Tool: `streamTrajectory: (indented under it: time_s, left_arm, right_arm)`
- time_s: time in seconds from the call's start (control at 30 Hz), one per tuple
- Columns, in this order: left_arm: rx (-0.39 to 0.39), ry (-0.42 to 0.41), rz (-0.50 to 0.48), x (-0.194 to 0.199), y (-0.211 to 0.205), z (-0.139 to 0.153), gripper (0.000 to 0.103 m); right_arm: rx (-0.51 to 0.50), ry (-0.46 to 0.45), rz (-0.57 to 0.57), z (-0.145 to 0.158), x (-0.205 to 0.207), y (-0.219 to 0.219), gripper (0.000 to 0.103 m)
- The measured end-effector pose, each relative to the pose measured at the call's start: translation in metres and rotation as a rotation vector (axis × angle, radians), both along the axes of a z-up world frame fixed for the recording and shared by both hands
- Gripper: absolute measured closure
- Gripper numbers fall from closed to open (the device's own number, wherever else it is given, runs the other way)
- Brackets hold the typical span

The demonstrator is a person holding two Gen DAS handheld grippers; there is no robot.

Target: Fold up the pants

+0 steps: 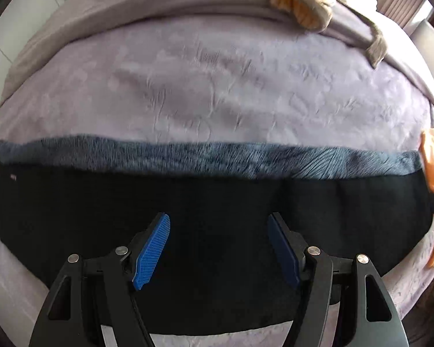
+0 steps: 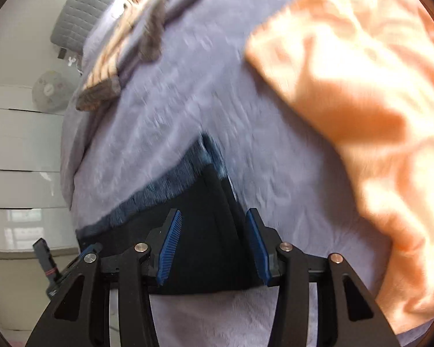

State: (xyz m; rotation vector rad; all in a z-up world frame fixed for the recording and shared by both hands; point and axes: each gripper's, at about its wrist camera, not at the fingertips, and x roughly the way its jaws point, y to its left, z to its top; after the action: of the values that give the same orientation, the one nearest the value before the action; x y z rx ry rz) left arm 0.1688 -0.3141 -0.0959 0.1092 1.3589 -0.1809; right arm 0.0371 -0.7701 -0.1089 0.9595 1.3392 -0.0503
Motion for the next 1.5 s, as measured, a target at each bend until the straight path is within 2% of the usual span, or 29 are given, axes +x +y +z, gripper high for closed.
streamTrajectory:
  time_s: [0.03,0.1,0.13,0.2,0.23,0.27,0.33,0.37,0.43,0.5,0.6,0.67,0.7,0.73,0.83,0.9,0.93,0.97,1.13,1.27,1.4,1.5]
  left_arm:
    - [0.002,-0.007,0.004,-0.001,0.000,0.000,0.033]
    - [0.029,-0.031,0.003,-0.001,-0.001,-0.001,0.029]
    - [0.075,-0.039,-0.001,0.000,-0.001,-0.007,0.028]
    - [0.121,-0.009,0.012,0.006,0.003,-0.019,0.028]
    - [0.112,0.010,0.034,0.009,0.007,-0.021,0.028]
    - [0.090,0.002,0.065,0.011,0.015,-0.015,0.028]
    - [0.075,-0.046,0.073,0.012,0.020,-0.001,0.028]
    - [0.070,-0.067,0.062,0.012,0.020,0.006,0.028]
    - [0.070,-0.070,0.030,0.015,0.016,0.007,0.028]
    - [0.100,-0.064,0.000,0.021,0.006,-0.004,0.028]
    - [0.131,-0.059,0.009,0.034,-0.003,-0.027,0.028]
    - [0.121,-0.075,0.053,0.045,0.001,-0.034,0.028]
    - [0.124,-0.086,0.060,0.050,0.002,-0.036,0.028]
    - [0.135,-0.089,0.060,0.056,0.003,-0.038,0.028]
    - [0.142,-0.070,0.075,0.069,0.014,-0.035,0.028]
    - [0.146,-0.075,0.080,0.067,0.027,-0.019,0.028]
    - [0.146,-0.079,0.081,0.065,0.033,-0.012,0.028]
    - [0.145,-0.078,0.085,0.060,0.043,-0.003,0.028]
    - [0.151,-0.036,0.175,0.025,0.104,0.035,0.028]
    - [0.171,-0.029,0.250,-0.011,0.162,0.061,0.028]
    - [0.218,-0.026,0.267,-0.022,0.203,0.060,0.028]
    - [0.214,-0.002,0.263,-0.022,0.233,0.049,0.028]
  right_arm:
    - [0.033,0.016,0.011,-0.005,-0.002,0.004,0.091]
    - [0.063,-0.014,0.035,-0.002,-0.004,0.013,0.095]
    - [0.030,-0.016,0.050,0.002,-0.005,0.015,0.095]
    - [-0.139,0.076,0.118,-0.001,-0.010,0.018,0.095]
    - [-0.168,0.113,0.132,-0.008,-0.010,0.018,0.095]
    - [-0.143,0.126,0.113,-0.012,-0.014,0.015,0.095]
    - [-0.150,0.100,0.063,-0.001,-0.018,0.012,0.089]
    - [-0.199,0.074,0.068,0.014,-0.015,0.015,0.089]
    - [-0.264,-0.011,0.112,0.040,-0.005,0.028,0.081]
    - [-0.250,-0.107,0.201,0.053,0.015,0.052,0.081]
    - [-0.211,-0.116,0.361,0.032,0.057,0.101,0.081]
    - [-0.204,-0.091,0.411,0.005,0.076,0.121,0.081]
    - [-0.233,-0.063,0.428,-0.009,0.084,0.124,0.081]
    - [-0.272,-0.039,0.425,-0.023,0.089,0.121,0.086]
    - [-0.324,-0.011,0.340,-0.037,0.097,0.095,0.093]
    - [-0.287,0.012,0.267,-0.033,0.096,0.075,0.092]
    - [-0.278,0.013,0.247,-0.026,0.094,0.069,0.086]
    - [-0.275,0.004,0.242,-0.014,0.089,0.065,0.085]
    - [-0.103,-0.061,0.232,0.020,0.050,0.073,0.059]
    - [0.051,-0.085,0.259,0.028,0.024,0.116,0.059]
    - [0.255,-0.091,0.279,0.024,0.004,0.188,0.059]
    - [0.399,-0.083,0.307,0.008,0.002,0.260,0.059]
